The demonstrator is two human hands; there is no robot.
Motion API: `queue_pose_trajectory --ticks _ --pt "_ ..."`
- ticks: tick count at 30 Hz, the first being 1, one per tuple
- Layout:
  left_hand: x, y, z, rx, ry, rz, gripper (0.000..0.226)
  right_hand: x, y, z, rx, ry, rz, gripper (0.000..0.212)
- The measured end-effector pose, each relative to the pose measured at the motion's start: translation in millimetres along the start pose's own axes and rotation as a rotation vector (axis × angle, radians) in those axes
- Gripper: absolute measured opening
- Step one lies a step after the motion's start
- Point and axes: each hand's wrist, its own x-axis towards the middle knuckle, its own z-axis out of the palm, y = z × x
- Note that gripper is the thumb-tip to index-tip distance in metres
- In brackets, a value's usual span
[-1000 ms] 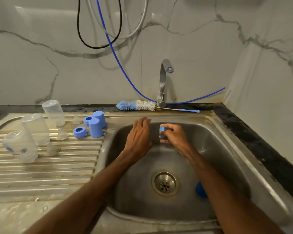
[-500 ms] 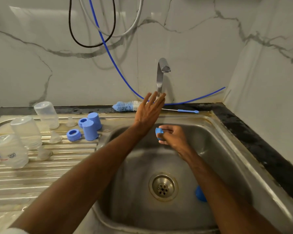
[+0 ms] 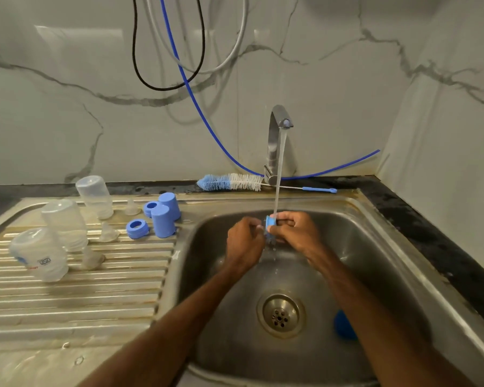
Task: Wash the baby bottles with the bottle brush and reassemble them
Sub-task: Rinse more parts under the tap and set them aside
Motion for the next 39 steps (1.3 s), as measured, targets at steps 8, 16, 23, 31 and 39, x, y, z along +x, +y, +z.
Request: queue_pose_trajectory --ticks 8,16,23,31,39 --pt "-9 0 2 -0.159 -0.111 -0.033 0.016 -4 -3 -1 -0.093 0.067 -0.049 0.032" --pt "-9 1 3 -0.195 -0.170 0.092 0.022 -11 -3 -3 -0.038 0.047 0.032 0.025" --pt "-5 -1 3 -0.333 -0.086 0.078 0.033 -17 -8 1 0.052 -0.100 0.249 0.044" --pt "0 -3 7 -0.531 -0.165 -0.224 0.047 -14 -7 -16 0.286 -0.192 0.239 0.026" --pt "-2 0 9 -0.616 -0.274 -0.201 0.018 -17 -1 -12 0.184 0.002 0.228 0.033"
